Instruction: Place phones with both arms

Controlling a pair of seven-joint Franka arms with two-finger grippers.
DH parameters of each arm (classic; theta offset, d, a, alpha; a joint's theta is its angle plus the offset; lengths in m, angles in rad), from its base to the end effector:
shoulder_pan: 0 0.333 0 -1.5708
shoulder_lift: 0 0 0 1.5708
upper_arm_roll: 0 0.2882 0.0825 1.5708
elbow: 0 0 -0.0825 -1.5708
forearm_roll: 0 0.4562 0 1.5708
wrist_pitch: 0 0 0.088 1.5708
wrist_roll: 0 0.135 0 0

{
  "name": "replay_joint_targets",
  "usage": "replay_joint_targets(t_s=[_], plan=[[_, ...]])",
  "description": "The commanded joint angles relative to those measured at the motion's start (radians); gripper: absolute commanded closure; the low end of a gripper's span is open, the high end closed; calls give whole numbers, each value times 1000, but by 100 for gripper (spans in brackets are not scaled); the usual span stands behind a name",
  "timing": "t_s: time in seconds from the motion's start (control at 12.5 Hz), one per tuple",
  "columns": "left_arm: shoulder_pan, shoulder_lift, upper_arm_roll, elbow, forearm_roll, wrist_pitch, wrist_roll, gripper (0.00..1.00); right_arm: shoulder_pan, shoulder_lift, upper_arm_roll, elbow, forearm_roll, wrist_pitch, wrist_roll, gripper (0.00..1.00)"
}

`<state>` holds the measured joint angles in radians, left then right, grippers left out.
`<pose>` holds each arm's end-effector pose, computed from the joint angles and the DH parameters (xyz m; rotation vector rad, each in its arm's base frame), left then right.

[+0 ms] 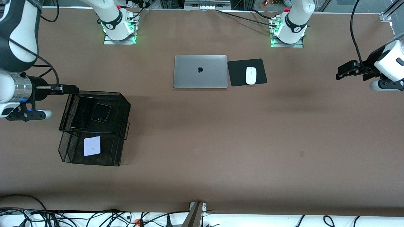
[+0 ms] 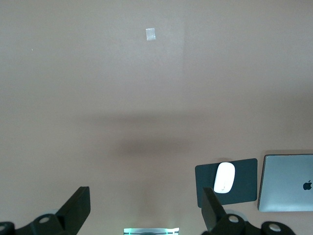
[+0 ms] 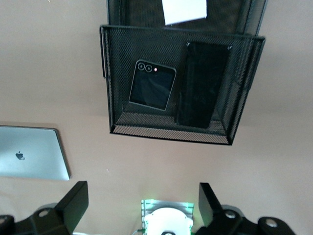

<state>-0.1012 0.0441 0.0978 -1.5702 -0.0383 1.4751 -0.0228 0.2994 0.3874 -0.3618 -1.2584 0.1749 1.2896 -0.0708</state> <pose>0.6228 -0.0085 0.5342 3.1018 0.0288 -0.2166 0.6801 0.0203 0.4726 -3.0400 -0.0470 0.5063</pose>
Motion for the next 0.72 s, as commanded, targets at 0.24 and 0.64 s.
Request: replay_joint_targets(t_s=[0.24, 0.64], plan=[[-5, -13, 3, -1, 18, -12, 11, 0, -186, -264, 277, -386, -144, 399, 34, 0], [-5, -13, 3, -1, 18, -12, 11, 0, -189, -248, 314, -343, -198, 404, 55, 0]])
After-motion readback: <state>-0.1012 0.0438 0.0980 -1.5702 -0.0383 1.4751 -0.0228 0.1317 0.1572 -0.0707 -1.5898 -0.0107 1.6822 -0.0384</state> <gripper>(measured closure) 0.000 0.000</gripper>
